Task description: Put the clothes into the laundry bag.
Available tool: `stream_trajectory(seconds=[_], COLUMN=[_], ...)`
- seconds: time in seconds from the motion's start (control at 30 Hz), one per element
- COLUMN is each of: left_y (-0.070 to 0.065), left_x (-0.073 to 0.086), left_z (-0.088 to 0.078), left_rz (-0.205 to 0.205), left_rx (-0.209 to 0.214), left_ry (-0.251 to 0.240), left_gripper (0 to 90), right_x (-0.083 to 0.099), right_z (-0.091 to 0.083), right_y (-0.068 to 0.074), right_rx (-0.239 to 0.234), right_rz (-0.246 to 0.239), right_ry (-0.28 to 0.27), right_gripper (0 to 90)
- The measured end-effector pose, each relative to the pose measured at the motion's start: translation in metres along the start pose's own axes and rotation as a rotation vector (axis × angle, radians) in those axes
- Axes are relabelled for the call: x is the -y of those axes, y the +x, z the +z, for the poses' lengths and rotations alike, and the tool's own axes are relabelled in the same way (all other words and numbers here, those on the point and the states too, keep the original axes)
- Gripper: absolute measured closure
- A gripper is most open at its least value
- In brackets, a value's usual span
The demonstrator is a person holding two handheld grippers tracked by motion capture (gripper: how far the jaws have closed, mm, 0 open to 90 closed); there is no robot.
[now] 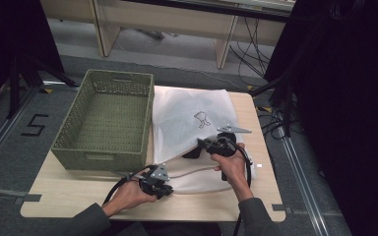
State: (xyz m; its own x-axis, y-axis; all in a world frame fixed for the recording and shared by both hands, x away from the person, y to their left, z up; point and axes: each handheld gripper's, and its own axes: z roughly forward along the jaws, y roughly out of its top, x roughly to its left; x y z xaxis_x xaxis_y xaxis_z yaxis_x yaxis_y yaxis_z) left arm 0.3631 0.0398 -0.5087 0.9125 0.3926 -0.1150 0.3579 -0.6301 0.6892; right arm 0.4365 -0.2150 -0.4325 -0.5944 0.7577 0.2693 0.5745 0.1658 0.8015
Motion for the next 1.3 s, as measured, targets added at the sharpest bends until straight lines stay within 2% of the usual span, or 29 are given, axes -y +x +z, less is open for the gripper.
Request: stream_trajectory(seconds=[0.07, 0.1, 0.13, 0.17, 0.23, 0.27, 0.3, 0.37, 0.4, 0.43, 0.47, 0.5, 0.53, 0.57, 0.6, 0.7, 0.77, 0.8, 0.83, 0.87, 0.93, 0.97, 1.0, 1.07, 1.1, 1.13, 1.23, 1.27, 1.3], left_y=[0.000, -0.001, -0.001, -0.001, -0.001, -0.001, -0.002, -0.002, -0.002, -0.001, 0.000, -0.001, 0.000, 0.000, 0.000, 0.000, -0.001, 0.000, -0.001, -0.001, 0.000, -0.001, 0.000, -0.001, -0.001, -0.002, -0.003, -0.004, -0.003], left_x=[0.000, 0.000, 0.000, 0.000, 0.000, 0.000, -0.001, -0.001, -0.001, -0.001, -0.001, -0.001, -0.001, -0.001, -0.001, -0.001, 0.000, -0.001, -0.001, -0.001, -0.001, -0.001, -0.001, -0.001, -0.001, -0.002, -0.005, -0.007, -0.008], left_z=[0.000, 0.000, 0.000, 0.000, 0.000, 0.000, 0.000, 0.000, 0.000, 0.000, 0.000, 0.000, 0.000, 0.000, 0.000, 0.000, 0.000, 0.000, 0.000, 0.000, 0.000, 0.000, 0.000, 0.000, 0.000, 0.000, -0.006, -0.008, -0.012], left_rz=[0.003, 0.003, 0.003, 0.004, 0.008, 0.005, 0.005, 0.007, 0.006, 0.013, 0.024, 0.008, 0.021, 0.016, 0.015, 0.015, 0.002, 0.013, 0.006, 0.003, 0.000, -0.011, 0.005, 0.002, -0.006, 0.001, -0.002, -0.033, -0.026], left_rx=[-0.006, -0.004, -0.006, -0.007, -0.010, -0.009, -0.012, -0.014, -0.016, -0.011, -0.015, -0.016, -0.011, -0.012, -0.009, -0.012, -0.012, -0.010, -0.008, -0.005, -0.001, 0.000, 0.001, 0.007, 0.007, 0.006, -0.001, -0.004, -0.005], left_ry=[0.001, 0.000, 0.001, 0.001, 0.005, 0.003, 0.004, 0.003, 0.004, 0.002, 0.005, 0.003, -0.001, -0.002, -0.002, -0.001, -0.001, -0.002, -0.001, -0.002, -0.004, -0.004, -0.005, -0.009, -0.009, -0.009, -0.057, -0.072, -0.086], left_gripper=[83.8, 83.8, 83.9, 83.9, 83.9, 83.9, 83.9, 83.9, 83.9, 83.9, 83.9, 83.9, 83.9, 83.8, 83.8, 83.6, 83.3, 83.1, 82.4, 81.8, 80.7, 80.0, 78.3, 75.9, 74.4, 72.7, 68.4, 66.5, 64.4], right_x=[0.002, 0.003, 0.007, 0.012, 0.024, 0.030, 0.036, 0.044, 0.049, 0.053, 0.058, 0.057, 0.059, 0.058, 0.058, 0.057, 0.056, 0.053, 0.051, 0.049, 0.045, 0.043, 0.041, 0.037, 0.035, 0.032, 0.027, 0.027, 0.027], right_z=[-0.012, -0.015, -0.019, -0.020, -0.016, -0.010, -0.004, 0.006, 0.014, 0.020, 0.029, 0.032, 0.036, 0.039, 0.041, 0.038, 0.035, 0.030, 0.026, 0.020, 0.006, -0.002, -0.009, -0.023, -0.029, -0.035, -0.047, -0.048, -0.050], right_y=[0.010, 0.011, 0.015, 0.016, 0.019, 0.016, 0.012, 0.006, 0.003, 0.003, 0.000, 0.000, -0.003, -0.002, -0.003, -0.003, -0.003, 0.000, 0.001, 0.003, 0.007, 0.009, 0.008, 0.010, 0.009, 0.007, 0.002, 0.000, -0.003], right_rx=[0.006, -0.002, -0.002, 0.007, 0.024, 0.015, 0.036, 0.033, 0.042, 0.067, 0.103, 0.098, 0.107, 0.101, 0.110, 0.096, 0.105, 0.093, 0.080, 0.062, 0.083, 0.056, 0.020, 0.084, 0.113, 0.093, 0.121, 0.121, 0.129], right_rz=[-0.017, -0.035, -0.026, -0.041, -0.016, -0.007, -0.013, -0.011, -0.011, 0.009, -0.024, -0.012, -0.028, 0.000, -0.006, 0.027, 0.001, 0.040, 0.057, 0.058, 0.051, 0.060, 0.030, 0.019, -0.001, 0.012, 0.017, 0.022, 0.019], right_ry=[0.027, 0.022, 0.037, 0.062, 0.138, 0.153, 0.165, 0.235, 0.271, 0.277, 0.302, 0.325, 0.333, 0.312, 0.305, 0.320, 0.298, 0.308, 0.298, 0.304, 0.321, 0.320, 0.271, 0.239, 0.188, 0.141, 0.077, 0.072, 0.067], right_gripper=[86.9, 86.9, 87.0, 87.0, 87.0, 87.1, 87.2, 87.3, 87.4, 87.5, 87.5, 87.5, 87.8, 87.7, 87.6, 85.2, 81.0, 76.9, 70.6, 68.7, 64.3, 62.5, 61.5, 58.4, 58.4, 58.4, 58.3, 58.2, 58.1])
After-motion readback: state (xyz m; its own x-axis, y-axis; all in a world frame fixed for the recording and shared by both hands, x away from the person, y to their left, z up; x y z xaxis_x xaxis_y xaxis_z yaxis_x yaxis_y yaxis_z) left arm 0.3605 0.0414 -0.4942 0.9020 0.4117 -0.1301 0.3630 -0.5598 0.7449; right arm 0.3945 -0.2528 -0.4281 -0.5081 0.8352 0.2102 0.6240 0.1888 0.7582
